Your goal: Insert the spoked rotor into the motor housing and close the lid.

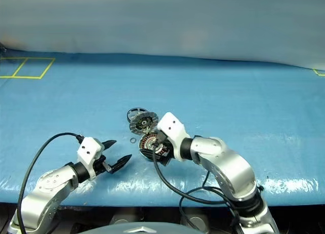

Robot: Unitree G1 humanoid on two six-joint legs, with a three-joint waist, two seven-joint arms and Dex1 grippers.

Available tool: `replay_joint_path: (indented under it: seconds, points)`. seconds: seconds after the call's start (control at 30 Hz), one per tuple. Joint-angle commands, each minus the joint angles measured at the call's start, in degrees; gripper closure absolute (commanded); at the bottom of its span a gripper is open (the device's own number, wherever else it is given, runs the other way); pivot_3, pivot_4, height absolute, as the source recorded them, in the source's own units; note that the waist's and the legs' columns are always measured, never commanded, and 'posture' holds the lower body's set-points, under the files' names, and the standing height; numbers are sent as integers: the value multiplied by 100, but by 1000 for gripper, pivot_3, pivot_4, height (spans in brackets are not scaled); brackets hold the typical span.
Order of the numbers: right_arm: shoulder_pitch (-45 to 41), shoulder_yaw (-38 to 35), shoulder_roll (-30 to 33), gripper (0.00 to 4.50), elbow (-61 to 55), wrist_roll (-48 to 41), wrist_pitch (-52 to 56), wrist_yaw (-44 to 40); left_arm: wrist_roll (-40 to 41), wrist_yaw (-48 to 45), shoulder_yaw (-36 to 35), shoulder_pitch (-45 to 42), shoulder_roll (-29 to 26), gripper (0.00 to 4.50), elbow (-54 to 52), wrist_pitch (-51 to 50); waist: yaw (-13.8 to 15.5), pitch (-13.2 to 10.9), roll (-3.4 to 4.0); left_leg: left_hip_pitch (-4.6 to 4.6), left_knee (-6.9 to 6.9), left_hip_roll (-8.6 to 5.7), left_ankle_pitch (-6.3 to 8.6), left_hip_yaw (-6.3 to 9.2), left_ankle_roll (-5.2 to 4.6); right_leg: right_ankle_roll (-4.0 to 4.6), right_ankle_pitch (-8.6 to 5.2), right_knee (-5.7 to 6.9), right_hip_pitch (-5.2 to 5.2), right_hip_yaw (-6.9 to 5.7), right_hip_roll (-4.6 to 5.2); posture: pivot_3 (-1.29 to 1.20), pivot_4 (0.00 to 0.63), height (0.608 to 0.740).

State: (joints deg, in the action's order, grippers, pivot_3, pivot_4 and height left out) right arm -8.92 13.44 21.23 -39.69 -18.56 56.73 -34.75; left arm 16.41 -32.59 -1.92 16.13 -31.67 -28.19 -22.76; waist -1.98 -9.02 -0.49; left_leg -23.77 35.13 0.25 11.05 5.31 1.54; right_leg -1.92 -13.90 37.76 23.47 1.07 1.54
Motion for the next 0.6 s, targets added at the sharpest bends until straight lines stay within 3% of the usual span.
replay_joint_path:
  seconds: [0.03,0.23,0.6]
  points:
    - [458,-443,-102,278,165,314,-1169,441,-61,-58,-222,78,38,0,-54,538,-10,-1,-1,3,1,1,0,-4,0,0,0,2,-1,4,-1,0,150,740]
    - [1182,-830,-415,278,620,452,-2601,725,300,-408,-261,-164,61,0,407,661,-4,-3,-1,12,8,13,0,-20,0,1,1,10,0,6,-5,0,150,740]
    - [1548,-1036,-454,278,839,396,-3126,971,-296,-950,381,-1017,-212,0,1689,844,1,-3,-3,12,8,7,0,-26,0,-3,4,11,-1,12,-8,0,150,740]
